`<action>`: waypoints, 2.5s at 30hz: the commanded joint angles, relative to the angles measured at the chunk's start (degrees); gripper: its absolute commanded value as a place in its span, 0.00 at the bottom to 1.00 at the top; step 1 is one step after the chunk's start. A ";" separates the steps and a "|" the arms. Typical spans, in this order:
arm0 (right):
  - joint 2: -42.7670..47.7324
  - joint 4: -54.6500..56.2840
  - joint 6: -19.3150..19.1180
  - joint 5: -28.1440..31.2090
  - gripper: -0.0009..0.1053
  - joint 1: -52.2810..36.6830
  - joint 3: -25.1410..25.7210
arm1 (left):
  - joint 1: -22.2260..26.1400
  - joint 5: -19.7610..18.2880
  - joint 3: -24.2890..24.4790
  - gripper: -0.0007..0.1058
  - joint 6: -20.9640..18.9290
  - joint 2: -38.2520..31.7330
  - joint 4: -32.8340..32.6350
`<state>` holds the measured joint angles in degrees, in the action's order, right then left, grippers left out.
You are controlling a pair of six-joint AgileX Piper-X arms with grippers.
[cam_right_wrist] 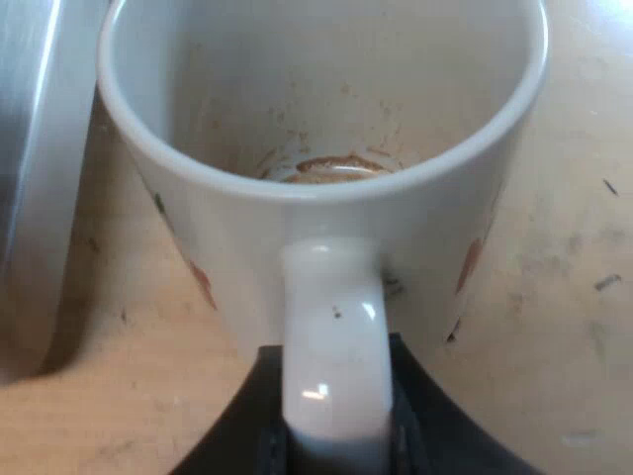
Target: Place mug into machine
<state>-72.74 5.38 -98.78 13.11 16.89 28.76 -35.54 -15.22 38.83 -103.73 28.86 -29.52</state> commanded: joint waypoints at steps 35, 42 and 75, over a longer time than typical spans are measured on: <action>32.11 15.42 0.25 2.20 0.01 27.53 0.63 | -0.28 11.22 -1.92 0.70 -3.20 -17.40 -16.47; 22.06 5.61 1.50 2.32 0.01 28.01 1.12 | -0.28 16.12 -4.34 0.70 -4.24 -17.29 -16.49; -14.13 -5.38 3.50 3.76 0.01 30.16 22.66 | -0.28 12.84 -7.35 0.70 -4.03 -17.29 -10.41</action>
<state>-87.55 2.76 -95.15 16.54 46.99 49.84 -35.54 -2.00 31.27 -107.30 11.84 -40.95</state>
